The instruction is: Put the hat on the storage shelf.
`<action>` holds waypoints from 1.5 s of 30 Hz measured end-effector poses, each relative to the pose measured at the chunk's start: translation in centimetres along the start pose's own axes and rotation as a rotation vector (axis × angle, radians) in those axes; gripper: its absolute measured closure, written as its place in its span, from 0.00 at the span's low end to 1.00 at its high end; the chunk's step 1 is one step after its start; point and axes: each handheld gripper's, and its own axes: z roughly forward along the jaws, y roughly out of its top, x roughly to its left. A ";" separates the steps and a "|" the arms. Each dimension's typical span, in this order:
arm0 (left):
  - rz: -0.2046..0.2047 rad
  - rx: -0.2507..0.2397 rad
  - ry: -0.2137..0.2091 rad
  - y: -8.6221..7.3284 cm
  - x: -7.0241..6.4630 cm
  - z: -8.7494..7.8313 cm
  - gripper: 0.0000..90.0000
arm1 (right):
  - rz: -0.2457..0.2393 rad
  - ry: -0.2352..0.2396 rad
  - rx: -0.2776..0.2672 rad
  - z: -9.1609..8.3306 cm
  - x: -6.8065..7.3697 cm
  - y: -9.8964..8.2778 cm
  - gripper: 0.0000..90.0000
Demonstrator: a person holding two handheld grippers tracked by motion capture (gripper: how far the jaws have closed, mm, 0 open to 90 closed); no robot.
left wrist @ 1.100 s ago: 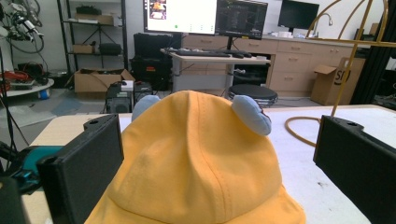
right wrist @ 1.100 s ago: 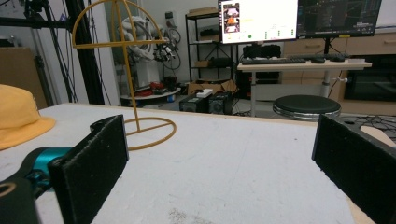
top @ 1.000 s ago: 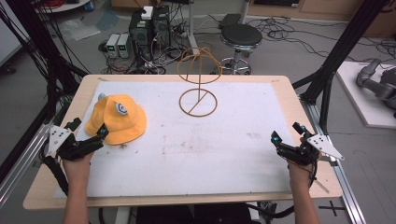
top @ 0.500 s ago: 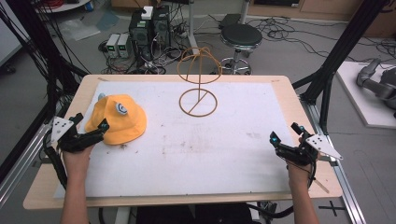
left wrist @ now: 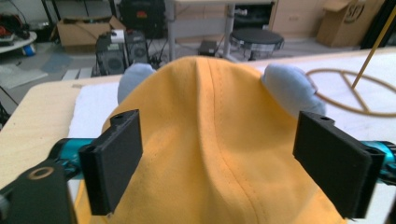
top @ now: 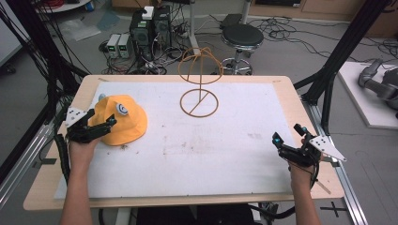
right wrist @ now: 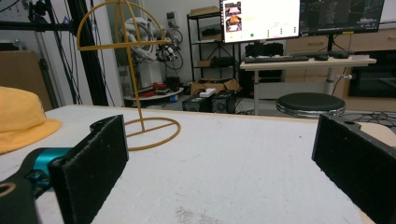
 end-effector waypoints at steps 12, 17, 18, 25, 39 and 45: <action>-0.031 0.059 0.015 0.0 0.9 0.9 0.37 | 0.002 0.013 0.014 0.2 0.1 -0.1 0.04; -0.040 0.094 0.005 -0.3 1.1 1.2 0.44 | 0.010 0.015 0.017 0.2 0.2 -0.1 0.04; -0.039 0.092 0.004 -0.3 1.1 1.2 0.46 | 0.015 0.016 0.018 0.2 0.2 -0.1 0.04; -0.051 0.116 -0.026 -0.5 0.8 1.6 0.65 | 0.008 0.023 0.021 0.4 0.3 -0.2 0.04; -0.025 0.107 -0.009 -0.4 0.2 1.6 0.98 | 0.009 0.023 0.028 0.5 0.3 -0.2 0.04; -0.024 0.047 -0.004 -0.1 0.1 0.9 0.98 | 0.009 0.027 0.031 0.6 0.4 -0.2 0.04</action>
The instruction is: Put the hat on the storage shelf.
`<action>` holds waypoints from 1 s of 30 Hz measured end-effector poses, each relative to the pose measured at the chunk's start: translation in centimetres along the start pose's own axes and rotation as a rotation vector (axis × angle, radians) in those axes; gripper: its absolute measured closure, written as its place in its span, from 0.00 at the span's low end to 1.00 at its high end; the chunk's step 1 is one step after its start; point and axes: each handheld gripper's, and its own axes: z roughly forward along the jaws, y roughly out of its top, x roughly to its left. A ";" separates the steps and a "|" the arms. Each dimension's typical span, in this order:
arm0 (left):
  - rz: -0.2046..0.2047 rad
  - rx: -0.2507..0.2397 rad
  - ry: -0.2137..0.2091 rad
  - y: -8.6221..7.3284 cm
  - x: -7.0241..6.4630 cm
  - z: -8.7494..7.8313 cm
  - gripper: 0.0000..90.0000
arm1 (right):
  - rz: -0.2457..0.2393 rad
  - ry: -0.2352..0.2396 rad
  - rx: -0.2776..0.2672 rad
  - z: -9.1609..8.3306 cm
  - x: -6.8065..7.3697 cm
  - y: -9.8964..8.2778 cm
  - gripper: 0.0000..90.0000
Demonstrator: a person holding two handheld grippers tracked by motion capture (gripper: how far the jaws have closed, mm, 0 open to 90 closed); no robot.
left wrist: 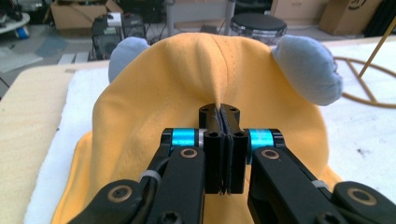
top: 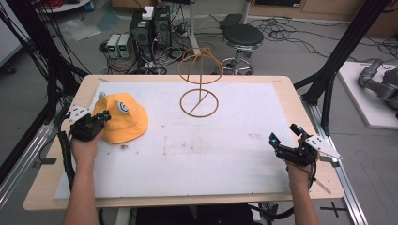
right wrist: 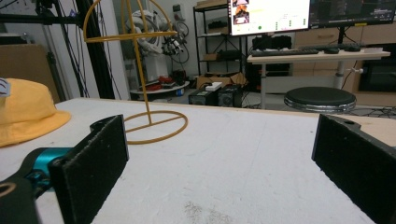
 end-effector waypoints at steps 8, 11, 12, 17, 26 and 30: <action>-0.007 -0.091 -0.003 0.7 -0.2 -0.8 0.98 | -0.004 0.000 0.005 0.1 0.0 0.0 0.04; -0.015 -0.132 -0.001 1.0 -0.3 -1.2 0.98 | -0.003 0.002 0.003 0.1 0.0 0.0 0.04; -0.020 -0.143 -0.001 1.1 -0.3 -1.3 0.98 | -0.002 0.002 0.003 0.1 0.0 0.0 0.04; -0.023 -0.172 0.008 1.6 -0.3 -1.8 0.98 | 0.001 0.002 0.005 0.1 0.1 -0.1 0.04; -0.005 -0.262 -0.018 3.9 -1.8 -2.7 0.98 | 0.001 0.003 0.004 0.1 0.1 0.0 0.04; -0.005 -0.306 -0.021 5.1 -2.5 -2.8 0.98 | 0.002 0.002 0.002 0.1 0.0 0.0 0.04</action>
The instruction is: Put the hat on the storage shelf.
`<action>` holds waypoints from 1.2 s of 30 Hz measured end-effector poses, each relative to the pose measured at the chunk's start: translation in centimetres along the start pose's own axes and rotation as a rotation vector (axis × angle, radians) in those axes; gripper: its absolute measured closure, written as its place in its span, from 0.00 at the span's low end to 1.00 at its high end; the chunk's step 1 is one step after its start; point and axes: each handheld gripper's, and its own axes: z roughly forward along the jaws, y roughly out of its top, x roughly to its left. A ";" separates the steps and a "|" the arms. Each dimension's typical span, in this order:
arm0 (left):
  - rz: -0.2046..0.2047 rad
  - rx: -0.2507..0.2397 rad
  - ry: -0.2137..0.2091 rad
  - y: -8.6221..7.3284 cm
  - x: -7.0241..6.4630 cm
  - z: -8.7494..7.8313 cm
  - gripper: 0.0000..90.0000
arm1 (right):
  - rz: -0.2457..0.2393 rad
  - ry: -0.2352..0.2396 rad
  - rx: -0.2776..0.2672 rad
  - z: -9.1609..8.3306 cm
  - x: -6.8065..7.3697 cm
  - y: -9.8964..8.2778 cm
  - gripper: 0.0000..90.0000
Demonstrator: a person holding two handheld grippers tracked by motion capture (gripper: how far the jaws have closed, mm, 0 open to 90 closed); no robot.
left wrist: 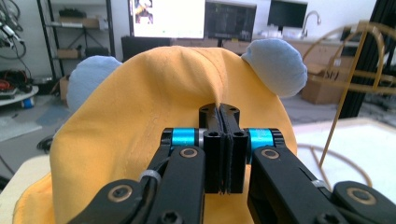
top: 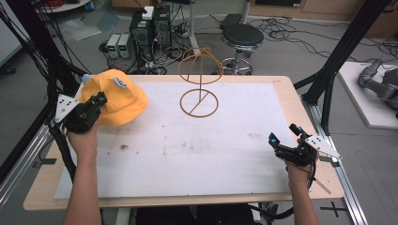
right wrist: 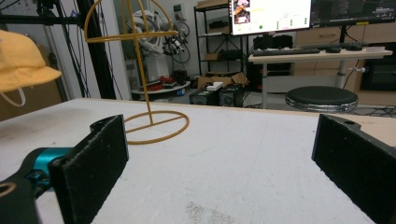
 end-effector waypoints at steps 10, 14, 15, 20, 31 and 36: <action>0.031 -0.077 0.013 2.5 -1.8 1.0 0.98 | 0.006 0.000 -0.007 0.0 -0.1 0.0 0.04; 0.025 -0.100 0.003 3.7 -2.5 1.4 0.98 | 0.004 0.002 -0.010 0.0 -0.1 0.0 0.04; 0.020 -0.107 0.002 3.9 -2.7 1.5 0.98 | 0.005 0.001 -0.009 0.0 -0.1 0.1 0.04; 0.009 -0.132 -0.014 5.3 -3.6 2.1 0.98 | 0.014 0.001 -0.011 0.0 -0.1 0.0 0.04; -0.015 -0.196 -0.047 8.4 -6.3 4.0 0.98 | 0.004 0.005 -0.007 0.0 -0.1 0.0 0.04; -0.014 -0.217 -0.063 9.9 -8.4 5.4 0.98 | 0.005 0.009 -0.012 0.0 0.0 0.0 0.04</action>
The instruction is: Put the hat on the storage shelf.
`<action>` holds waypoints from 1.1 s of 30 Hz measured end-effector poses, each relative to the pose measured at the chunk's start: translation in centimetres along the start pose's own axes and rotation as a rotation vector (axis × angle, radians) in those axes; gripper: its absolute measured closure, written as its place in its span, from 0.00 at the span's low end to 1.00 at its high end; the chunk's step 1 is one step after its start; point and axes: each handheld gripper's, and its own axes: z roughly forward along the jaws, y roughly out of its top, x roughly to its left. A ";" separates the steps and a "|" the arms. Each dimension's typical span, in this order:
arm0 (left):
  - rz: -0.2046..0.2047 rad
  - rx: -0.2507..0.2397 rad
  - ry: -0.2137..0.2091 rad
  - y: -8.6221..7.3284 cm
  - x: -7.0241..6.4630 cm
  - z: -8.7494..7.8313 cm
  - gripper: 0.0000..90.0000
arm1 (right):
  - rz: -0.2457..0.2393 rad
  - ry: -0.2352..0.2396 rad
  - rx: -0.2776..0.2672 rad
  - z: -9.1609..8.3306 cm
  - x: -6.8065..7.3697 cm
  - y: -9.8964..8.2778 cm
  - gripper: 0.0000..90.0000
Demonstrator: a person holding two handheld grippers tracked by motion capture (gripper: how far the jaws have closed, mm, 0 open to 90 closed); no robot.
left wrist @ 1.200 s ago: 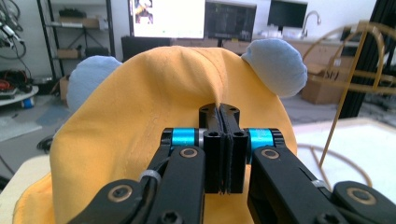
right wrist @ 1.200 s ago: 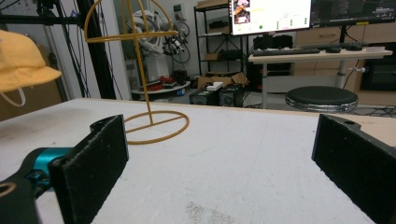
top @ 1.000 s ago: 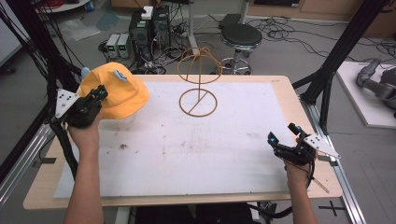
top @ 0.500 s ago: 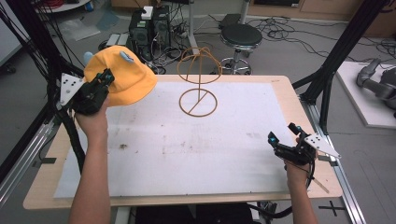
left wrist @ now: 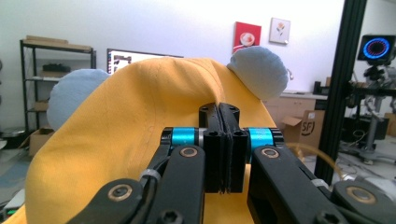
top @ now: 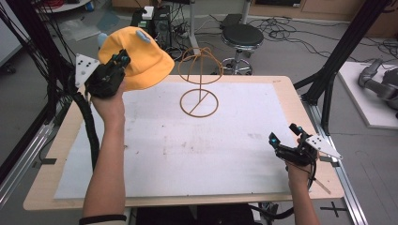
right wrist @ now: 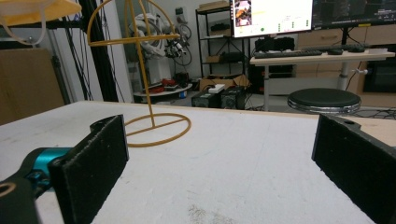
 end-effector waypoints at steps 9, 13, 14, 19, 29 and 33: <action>0.044 -0.007 -0.019 1.8 -2.9 2.6 0.98 | 0.012 0.000 -0.008 0.0 -0.2 0.0 0.04; 0.042 -0.025 -0.025 2.5 -4.3 3.9 0.98 | 0.019 0.002 -0.017 -0.1 -0.2 0.1 0.04; 0.039 -0.030 -0.030 2.6 -4.7 4.2 0.98 | 0.019 -0.002 -0.018 -0.1 -0.3 0.1 0.04; 0.075 -0.041 -0.047 3.1 -6.7 5.7 0.98 | 0.031 -0.001 -0.021 0.0 -0.4 0.1 0.04; 0.090 -0.036 -0.081 3.1 -9.4 9.0 0.98 | 0.047 -0.002 -0.040 -0.3 -0.6 0.2 0.04; 0.091 -0.025 -0.098 2.0 -10.4 10.2 0.99 | 0.053 0.003 -0.040 -0.2 -0.6 0.1 0.04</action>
